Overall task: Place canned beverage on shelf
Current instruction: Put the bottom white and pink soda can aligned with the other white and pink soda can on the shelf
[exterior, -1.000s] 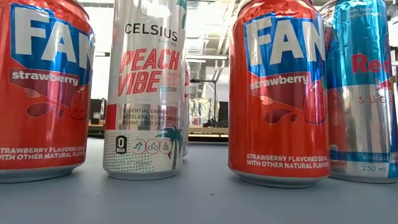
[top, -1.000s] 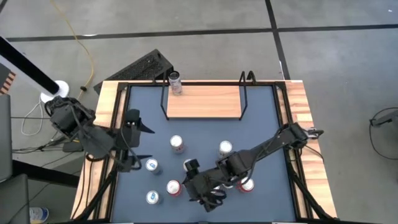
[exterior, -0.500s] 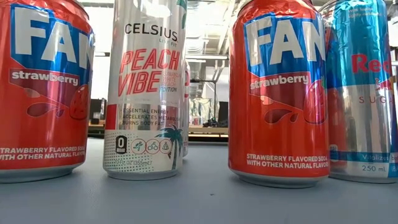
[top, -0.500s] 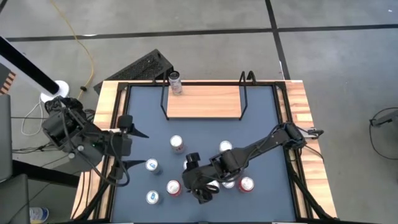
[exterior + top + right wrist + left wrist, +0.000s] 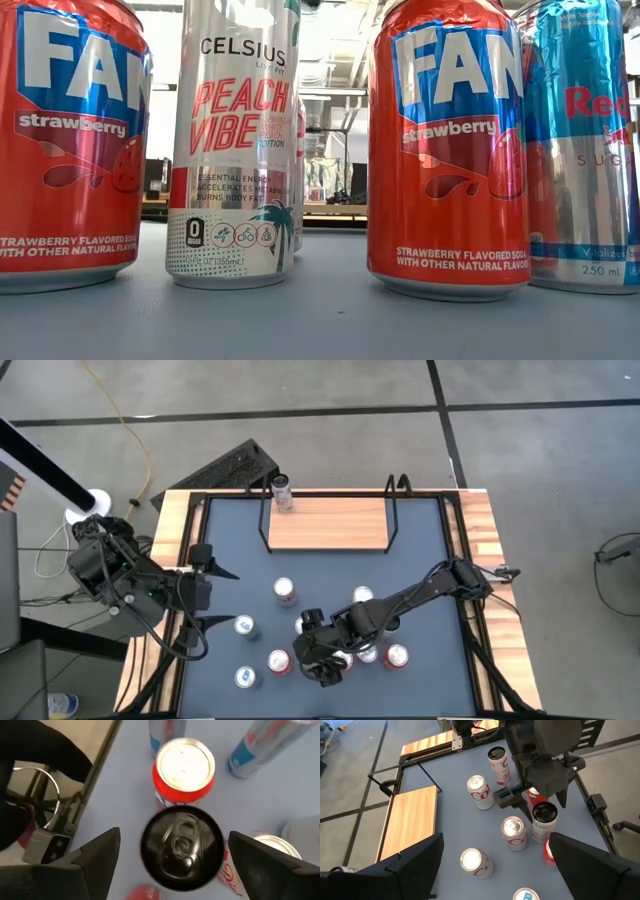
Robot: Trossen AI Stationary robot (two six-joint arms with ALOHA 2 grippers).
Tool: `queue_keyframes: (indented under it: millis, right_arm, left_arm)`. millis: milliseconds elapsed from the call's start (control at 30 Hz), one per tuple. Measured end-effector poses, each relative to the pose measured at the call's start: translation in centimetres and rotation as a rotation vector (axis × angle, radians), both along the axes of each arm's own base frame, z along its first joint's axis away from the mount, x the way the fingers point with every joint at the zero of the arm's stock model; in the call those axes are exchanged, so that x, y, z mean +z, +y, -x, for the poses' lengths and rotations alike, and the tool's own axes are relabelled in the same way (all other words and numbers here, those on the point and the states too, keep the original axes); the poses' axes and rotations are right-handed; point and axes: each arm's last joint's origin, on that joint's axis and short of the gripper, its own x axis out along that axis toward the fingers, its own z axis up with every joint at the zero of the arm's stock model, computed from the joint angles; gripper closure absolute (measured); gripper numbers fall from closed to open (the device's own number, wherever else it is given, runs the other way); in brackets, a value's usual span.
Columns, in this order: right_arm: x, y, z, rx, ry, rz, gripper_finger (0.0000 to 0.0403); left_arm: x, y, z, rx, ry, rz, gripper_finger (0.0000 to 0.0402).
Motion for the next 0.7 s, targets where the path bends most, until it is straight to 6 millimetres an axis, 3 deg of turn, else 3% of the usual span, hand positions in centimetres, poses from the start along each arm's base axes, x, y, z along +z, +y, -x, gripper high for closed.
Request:
queue_keyframes:
  millis: [300, 500, 700]
  right_arm:
    - [0.2, -0.9, -0.3, -0.009, 0.004, -0.016, 0.0050]
    - [-1.5, -0.6, -1.1, 0.005, 0.025, -0.020, 0.0050]
    - [-1.8, -0.6, -1.1, 0.015, 0.048, -0.027, 0.0050]
  left_arm:
    - [-0.1, 0.1, 0.1, -0.001, 0.011, -0.019, 0.0050]
    - [-0.1, 0.1, 0.1, -0.002, 0.013, -0.021, 0.0050]
    - [-0.1, 0.1, 0.1, -0.002, 0.015, -0.024, 0.0050]
